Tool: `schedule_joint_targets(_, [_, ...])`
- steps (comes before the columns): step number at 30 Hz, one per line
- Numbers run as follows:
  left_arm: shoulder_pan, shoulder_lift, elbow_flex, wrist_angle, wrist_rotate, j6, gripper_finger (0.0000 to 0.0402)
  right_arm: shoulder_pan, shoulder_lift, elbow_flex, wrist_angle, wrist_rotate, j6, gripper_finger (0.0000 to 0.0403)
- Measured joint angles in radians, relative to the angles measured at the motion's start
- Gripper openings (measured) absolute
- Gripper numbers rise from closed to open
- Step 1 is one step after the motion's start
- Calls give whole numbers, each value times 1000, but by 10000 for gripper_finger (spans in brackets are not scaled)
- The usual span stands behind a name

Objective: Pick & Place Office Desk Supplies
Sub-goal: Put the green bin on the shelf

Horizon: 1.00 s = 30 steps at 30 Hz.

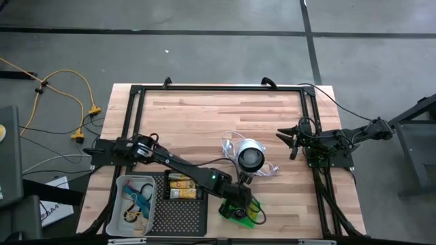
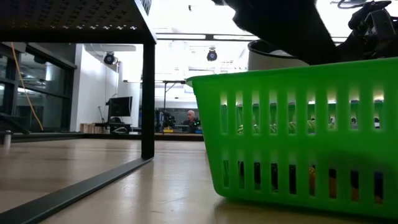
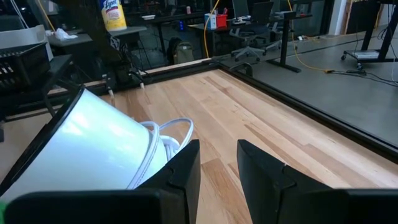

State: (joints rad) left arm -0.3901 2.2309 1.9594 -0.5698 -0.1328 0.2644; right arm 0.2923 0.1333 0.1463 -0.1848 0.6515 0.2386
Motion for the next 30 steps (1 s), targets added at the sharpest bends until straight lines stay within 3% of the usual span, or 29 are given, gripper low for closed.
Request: schedule_joint_targets(30, [24, 55, 2, 35, 29, -43, 69, 0, 0, 0, 0, 0, 0, 94])
